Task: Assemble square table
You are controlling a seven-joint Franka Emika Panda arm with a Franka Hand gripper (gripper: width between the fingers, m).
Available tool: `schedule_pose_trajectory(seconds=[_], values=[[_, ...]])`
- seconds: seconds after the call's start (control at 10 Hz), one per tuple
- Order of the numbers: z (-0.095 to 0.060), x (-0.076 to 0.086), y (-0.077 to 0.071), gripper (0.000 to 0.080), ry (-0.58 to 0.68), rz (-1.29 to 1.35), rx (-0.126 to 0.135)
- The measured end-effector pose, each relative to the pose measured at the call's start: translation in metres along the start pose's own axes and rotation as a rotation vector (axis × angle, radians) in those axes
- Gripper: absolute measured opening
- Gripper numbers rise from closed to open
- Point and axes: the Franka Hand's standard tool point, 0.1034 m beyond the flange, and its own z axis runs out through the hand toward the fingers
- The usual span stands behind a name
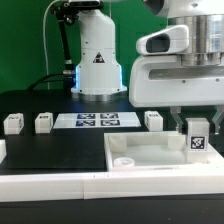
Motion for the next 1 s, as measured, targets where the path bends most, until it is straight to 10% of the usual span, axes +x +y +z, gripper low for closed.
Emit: schedule_pose_trajectory(seconds=[1.0], values=[[-0.001,0.004,0.02,0.0372,0.016,0.474,-0.04]])
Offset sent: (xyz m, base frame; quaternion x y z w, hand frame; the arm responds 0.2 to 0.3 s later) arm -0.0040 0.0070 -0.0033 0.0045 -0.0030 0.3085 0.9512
